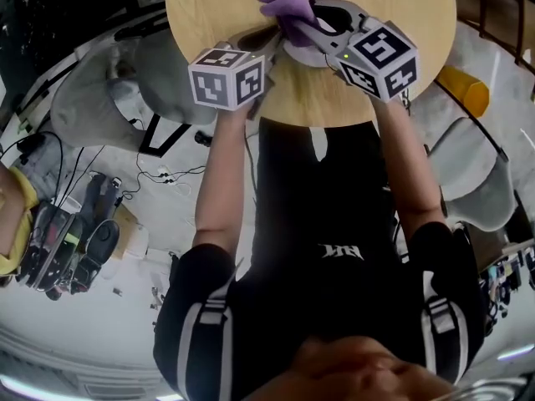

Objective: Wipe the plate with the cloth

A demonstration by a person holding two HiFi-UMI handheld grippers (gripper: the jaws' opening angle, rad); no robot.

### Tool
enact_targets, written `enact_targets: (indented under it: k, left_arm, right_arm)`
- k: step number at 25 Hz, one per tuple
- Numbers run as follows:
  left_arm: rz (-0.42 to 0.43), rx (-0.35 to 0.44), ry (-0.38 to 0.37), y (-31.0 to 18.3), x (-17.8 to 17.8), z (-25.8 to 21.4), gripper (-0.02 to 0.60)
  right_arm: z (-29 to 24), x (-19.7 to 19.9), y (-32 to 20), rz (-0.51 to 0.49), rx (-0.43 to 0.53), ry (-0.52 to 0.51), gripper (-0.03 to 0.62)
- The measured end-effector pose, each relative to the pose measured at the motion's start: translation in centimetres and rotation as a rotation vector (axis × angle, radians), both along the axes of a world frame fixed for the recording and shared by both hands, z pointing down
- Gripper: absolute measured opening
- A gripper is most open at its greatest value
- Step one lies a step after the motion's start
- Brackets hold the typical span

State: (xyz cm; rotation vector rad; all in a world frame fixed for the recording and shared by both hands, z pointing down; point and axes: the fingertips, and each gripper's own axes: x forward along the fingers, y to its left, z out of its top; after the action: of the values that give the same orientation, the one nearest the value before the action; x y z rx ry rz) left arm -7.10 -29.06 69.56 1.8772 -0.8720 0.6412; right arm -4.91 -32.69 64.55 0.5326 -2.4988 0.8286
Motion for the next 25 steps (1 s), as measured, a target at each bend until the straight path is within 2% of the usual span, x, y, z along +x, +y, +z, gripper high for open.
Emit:
enact_targets:
  k: [3, 10, 20, 25]
  left_arm:
    - [-0.002, 0.005, -0.003, -0.1, 0.0, 0.0, 0.043]
    - [0.013, 0.013, -0.013, -0.2, -0.2, 0.0, 0.04]
    - [0.012, 0.012, -0.005, -0.2, -0.1, -0.1, 0.04]
    - [0.014, 0.011, -0.008, -0.2, 0.0, -0.1, 0.038]
  right_arm:
    - [2.3, 0.5, 0.0, -0.021, -0.038, 0.091, 0.094]
    - [3.2, 3.2, -0.6, -0.029, 0.01, 0.221, 0.095]
    - [2.9, 9.5, -0.9, 0.033, -0.005, 0.264, 0.095]
    - [2.5, 11.0, -0.9, 0.055, -0.002, 0.294, 0.095]
